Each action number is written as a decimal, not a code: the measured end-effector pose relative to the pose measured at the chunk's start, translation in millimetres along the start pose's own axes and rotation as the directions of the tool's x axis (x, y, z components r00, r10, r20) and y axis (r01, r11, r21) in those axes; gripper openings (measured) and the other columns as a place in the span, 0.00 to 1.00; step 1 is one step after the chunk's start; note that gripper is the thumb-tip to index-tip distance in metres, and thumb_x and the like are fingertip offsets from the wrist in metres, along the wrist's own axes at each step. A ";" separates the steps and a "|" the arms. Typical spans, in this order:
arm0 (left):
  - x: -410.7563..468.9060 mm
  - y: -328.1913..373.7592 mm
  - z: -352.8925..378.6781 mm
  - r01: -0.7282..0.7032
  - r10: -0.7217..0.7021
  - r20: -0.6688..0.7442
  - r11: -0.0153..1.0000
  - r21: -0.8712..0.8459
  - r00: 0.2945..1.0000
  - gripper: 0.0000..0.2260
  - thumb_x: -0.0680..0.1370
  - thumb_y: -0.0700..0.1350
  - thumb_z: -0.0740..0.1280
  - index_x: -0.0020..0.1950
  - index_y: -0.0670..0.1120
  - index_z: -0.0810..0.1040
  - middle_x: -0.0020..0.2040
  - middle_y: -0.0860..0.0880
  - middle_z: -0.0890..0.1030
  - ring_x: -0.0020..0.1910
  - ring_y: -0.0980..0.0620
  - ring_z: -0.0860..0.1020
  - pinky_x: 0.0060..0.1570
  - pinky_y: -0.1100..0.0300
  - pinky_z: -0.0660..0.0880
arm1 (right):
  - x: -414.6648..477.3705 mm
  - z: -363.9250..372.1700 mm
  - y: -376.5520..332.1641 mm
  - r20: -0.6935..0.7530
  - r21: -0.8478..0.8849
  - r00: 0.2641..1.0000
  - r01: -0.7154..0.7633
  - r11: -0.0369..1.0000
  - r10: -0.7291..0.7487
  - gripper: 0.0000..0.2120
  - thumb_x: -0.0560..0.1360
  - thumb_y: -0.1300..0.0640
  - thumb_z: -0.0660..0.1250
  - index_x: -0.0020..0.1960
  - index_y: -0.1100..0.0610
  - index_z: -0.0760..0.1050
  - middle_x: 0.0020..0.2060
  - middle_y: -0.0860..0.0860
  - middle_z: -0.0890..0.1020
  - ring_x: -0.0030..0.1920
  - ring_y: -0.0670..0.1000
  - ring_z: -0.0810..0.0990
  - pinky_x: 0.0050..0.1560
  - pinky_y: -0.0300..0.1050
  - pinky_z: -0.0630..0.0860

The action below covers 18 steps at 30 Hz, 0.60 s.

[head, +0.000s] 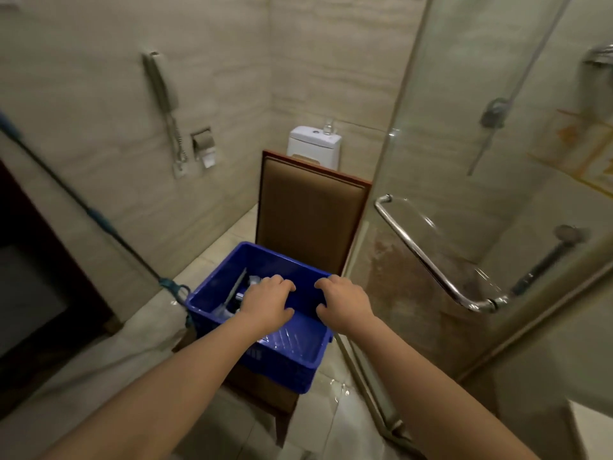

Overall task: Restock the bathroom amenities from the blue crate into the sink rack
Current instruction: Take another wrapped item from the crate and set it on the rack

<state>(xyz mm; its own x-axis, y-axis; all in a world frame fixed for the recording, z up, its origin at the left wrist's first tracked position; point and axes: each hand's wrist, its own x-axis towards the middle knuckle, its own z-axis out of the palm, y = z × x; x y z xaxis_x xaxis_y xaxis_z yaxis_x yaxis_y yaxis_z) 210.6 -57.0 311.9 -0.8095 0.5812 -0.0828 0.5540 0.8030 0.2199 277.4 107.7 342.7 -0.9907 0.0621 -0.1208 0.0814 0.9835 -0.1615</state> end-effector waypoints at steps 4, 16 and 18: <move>20.4 -23.0 -0.8 0.141 -0.142 -0.021 0.990 -0.020 0.990 0.23 0.77 0.54 0.67 0.71 0.53 0.68 0.67 0.52 0.71 0.65 0.50 0.71 0.57 0.53 0.71 | 49.8 -1.6 0.7 0.039 -0.016 0.993 0.114 0.993 -0.114 0.23 0.77 0.55 0.61 0.71 0.52 0.67 0.63 0.52 0.74 0.63 0.55 0.72 0.59 0.51 0.73; 60.7 -55.5 36.2 0.445 -0.444 0.025 0.894 -0.061 0.896 0.21 0.76 0.53 0.68 0.69 0.55 0.69 0.63 0.53 0.73 0.61 0.51 0.73 0.54 0.55 0.73 | 149.5 32.1 16.2 0.178 0.014 0.931 0.321 0.947 -0.318 0.26 0.77 0.54 0.62 0.75 0.53 0.64 0.66 0.52 0.73 0.65 0.56 0.70 0.60 0.51 0.71; 63.9 -60.3 43.4 0.468 -0.466 0.041 0.881 -0.067 0.884 0.22 0.76 0.54 0.68 0.69 0.54 0.69 0.63 0.53 0.73 0.61 0.51 0.73 0.55 0.55 0.73 | 160.3 39.5 16.9 0.206 0.021 0.922 0.332 0.943 -0.329 0.25 0.78 0.54 0.62 0.74 0.53 0.64 0.65 0.52 0.73 0.65 0.56 0.70 0.60 0.51 0.71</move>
<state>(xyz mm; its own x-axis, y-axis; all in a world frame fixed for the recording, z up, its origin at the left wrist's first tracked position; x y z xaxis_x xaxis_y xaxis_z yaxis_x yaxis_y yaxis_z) 133.9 -62.5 251.2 -0.9658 0.1451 -0.2151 0.0967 0.9707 0.2202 124.3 127.5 281.9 -0.9174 -0.3016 -0.2595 -0.2504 0.9445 -0.2127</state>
